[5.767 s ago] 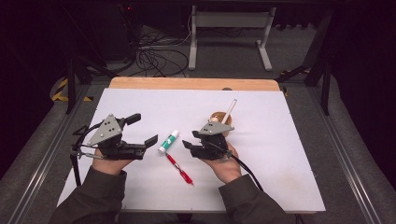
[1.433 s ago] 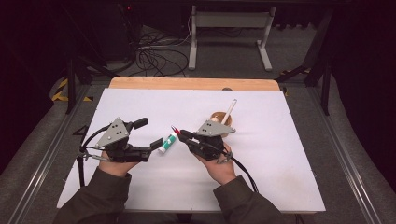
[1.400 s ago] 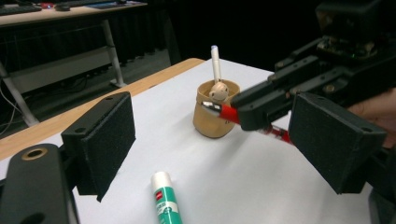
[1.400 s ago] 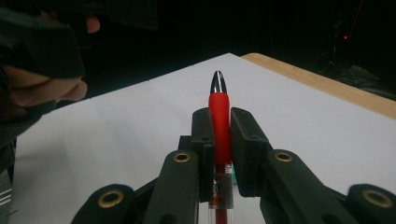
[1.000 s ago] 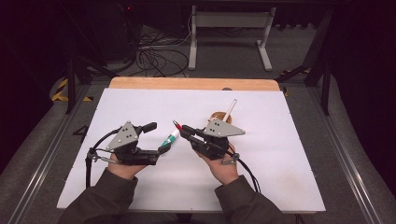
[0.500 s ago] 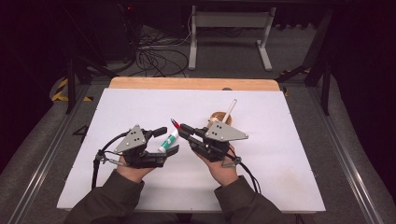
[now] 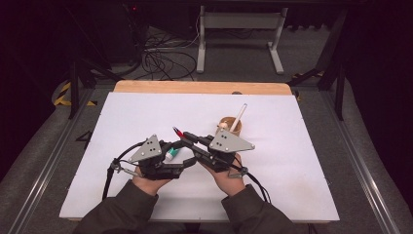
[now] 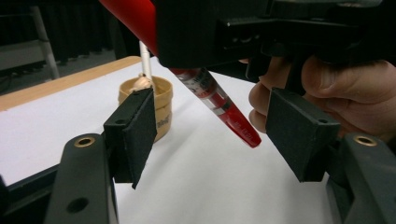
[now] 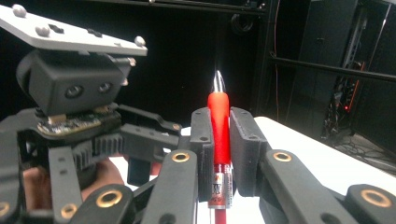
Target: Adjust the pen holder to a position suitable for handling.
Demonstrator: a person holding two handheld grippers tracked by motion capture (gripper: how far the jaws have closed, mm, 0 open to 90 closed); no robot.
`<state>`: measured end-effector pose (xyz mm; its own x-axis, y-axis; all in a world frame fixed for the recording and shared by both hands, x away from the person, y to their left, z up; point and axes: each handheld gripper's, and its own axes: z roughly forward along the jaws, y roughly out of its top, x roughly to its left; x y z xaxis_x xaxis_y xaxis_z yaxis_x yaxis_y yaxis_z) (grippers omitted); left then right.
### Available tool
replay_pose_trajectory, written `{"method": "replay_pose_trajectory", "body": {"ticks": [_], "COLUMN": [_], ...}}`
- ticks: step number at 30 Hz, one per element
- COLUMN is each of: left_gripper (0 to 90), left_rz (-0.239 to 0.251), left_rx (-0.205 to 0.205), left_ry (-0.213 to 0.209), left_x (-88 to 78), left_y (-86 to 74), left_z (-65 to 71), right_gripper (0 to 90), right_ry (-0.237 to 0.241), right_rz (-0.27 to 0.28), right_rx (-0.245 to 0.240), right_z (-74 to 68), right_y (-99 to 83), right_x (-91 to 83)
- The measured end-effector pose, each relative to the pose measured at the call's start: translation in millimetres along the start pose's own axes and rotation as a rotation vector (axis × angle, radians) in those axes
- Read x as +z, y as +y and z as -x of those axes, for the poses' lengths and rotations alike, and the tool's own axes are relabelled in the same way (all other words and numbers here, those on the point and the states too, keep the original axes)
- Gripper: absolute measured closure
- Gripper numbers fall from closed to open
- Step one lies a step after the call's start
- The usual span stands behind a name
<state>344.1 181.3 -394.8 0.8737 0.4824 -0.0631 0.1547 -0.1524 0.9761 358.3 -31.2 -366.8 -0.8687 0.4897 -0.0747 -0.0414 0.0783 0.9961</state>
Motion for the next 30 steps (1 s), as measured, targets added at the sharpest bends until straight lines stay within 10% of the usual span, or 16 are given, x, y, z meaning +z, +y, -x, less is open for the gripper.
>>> {"method": "replay_pose_trajectory", "body": {"ticks": [30], "left_gripper": [77.3], "left_rz": [0.028], "left_rx": [-0.066], "left_ry": [-0.013], "left_x": [2.4], "left_y": [-1.9], "left_z": [-5.0], "right_gripper": [80.9], "right_ry": [-0.03], "right_rz": [0.097], "right_rx": [-0.033], "right_z": [-2.9], "right_y": [4.9], "right_x": [-10.0]}}
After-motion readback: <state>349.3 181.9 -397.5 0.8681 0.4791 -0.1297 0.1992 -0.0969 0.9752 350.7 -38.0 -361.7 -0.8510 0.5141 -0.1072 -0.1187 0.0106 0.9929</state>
